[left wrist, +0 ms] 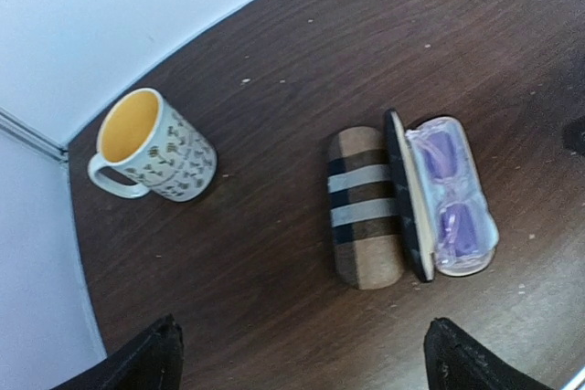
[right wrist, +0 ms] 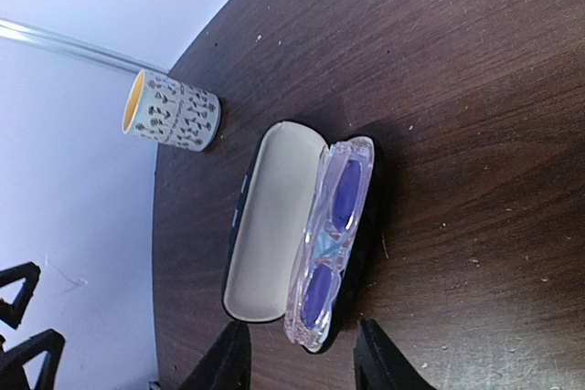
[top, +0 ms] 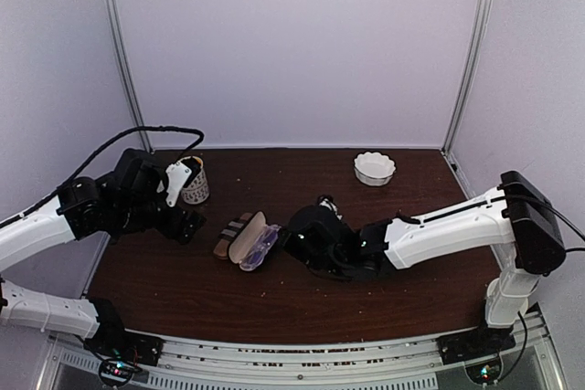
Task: Organize the sunglasses
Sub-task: Close the case with sunglasses at the center of the board.
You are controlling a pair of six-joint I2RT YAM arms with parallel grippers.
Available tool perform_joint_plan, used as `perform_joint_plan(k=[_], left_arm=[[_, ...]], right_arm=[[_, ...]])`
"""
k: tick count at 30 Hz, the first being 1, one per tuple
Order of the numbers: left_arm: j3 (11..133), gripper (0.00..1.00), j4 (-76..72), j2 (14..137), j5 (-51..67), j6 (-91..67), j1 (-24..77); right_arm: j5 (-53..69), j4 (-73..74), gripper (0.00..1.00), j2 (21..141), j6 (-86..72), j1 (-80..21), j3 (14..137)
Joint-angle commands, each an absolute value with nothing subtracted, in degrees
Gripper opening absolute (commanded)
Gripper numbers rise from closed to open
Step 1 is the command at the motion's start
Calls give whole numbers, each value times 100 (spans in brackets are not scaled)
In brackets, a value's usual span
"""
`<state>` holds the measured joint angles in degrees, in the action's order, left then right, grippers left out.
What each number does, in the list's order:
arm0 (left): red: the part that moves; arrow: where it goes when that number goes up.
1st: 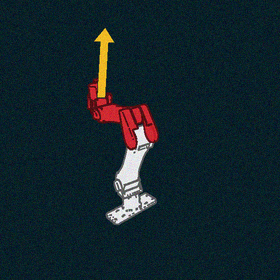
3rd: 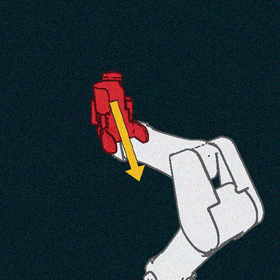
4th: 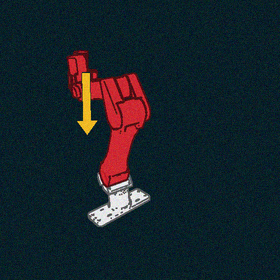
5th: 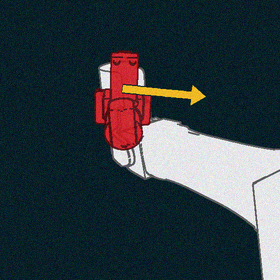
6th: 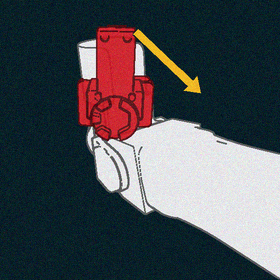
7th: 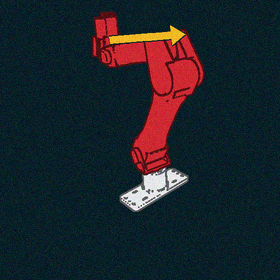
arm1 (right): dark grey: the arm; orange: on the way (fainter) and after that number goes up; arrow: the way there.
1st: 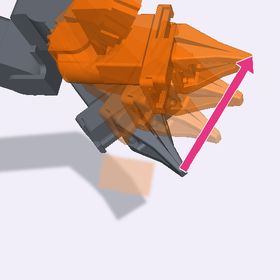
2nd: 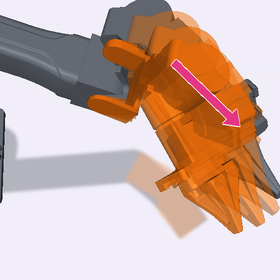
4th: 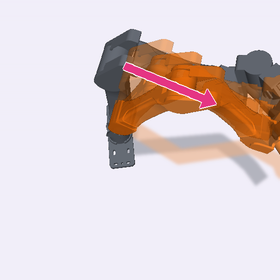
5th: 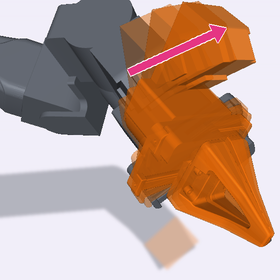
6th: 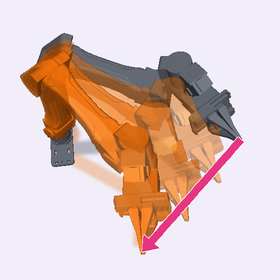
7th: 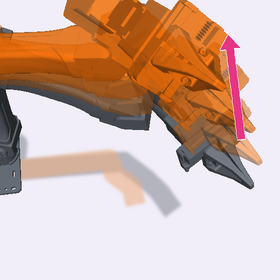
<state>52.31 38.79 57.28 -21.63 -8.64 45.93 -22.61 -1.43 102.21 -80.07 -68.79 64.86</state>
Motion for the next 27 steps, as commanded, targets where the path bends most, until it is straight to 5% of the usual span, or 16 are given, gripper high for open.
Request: perform_joint_plan(k=[1, 11, 27], left_arm=[[5345, 95, 3178, 5753, -492, -1420, 4289], [4958, 76, 2050, 6403, 2440, -1831, 2813], [4544, 71, 1230, 7017, 2527, -2234, 2545]], right_arm=[[-1606, -982, 40, 10102, -7163, -6654, 6016], [218, -3481, 40, 11026, -7478, -6281, 5510], [334, -3460, 39, 11299, -7456, -6121, 5465]])
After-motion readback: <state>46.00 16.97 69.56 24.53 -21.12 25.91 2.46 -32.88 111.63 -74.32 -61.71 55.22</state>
